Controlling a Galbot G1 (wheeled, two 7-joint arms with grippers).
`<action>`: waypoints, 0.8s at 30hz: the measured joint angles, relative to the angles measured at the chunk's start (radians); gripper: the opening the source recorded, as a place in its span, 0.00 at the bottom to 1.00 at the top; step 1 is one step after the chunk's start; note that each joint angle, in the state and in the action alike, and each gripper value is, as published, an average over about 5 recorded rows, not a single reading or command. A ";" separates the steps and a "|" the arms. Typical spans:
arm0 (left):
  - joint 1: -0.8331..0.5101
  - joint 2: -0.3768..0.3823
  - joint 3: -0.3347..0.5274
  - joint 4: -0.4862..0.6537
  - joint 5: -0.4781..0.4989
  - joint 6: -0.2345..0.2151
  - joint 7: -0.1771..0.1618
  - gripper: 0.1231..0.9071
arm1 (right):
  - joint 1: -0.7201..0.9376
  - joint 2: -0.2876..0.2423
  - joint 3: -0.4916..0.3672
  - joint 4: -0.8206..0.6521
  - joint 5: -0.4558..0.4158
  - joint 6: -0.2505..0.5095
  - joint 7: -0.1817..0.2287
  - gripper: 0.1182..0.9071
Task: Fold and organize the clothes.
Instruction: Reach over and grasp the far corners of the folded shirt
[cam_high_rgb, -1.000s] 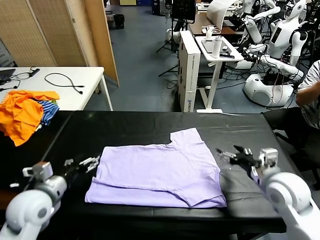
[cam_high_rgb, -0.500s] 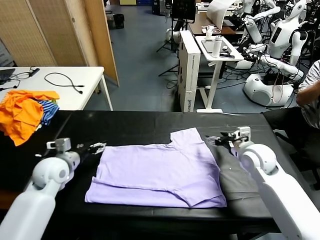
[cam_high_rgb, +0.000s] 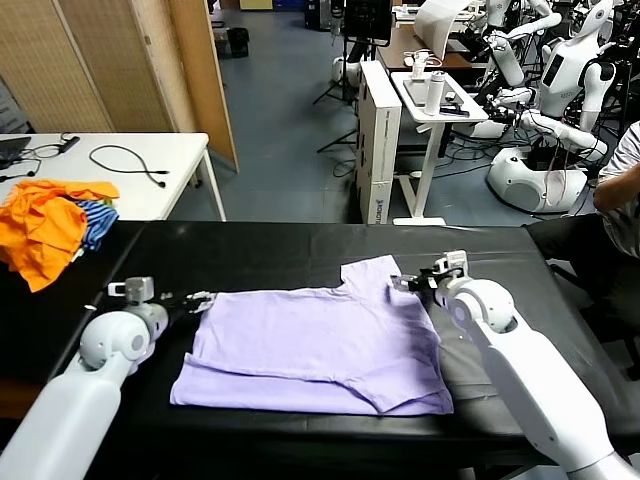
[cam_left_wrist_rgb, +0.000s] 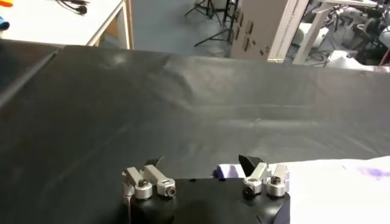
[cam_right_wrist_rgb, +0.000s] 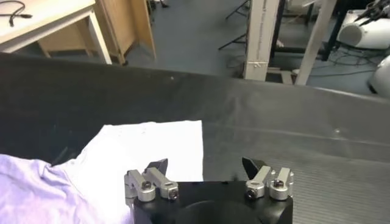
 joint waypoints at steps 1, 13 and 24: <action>0.003 -0.001 0.002 -0.002 0.002 0.000 0.001 0.94 | 0.000 0.001 -0.001 -0.002 -0.005 0.000 -0.005 0.97; 0.024 -0.008 0.010 0.000 0.022 -0.007 0.014 0.67 | 0.004 0.019 -0.004 -0.026 -0.028 0.001 -0.025 0.68; 0.031 -0.004 0.015 -0.004 0.046 -0.014 0.051 0.15 | 0.009 0.023 -0.004 -0.037 -0.044 0.001 -0.042 0.04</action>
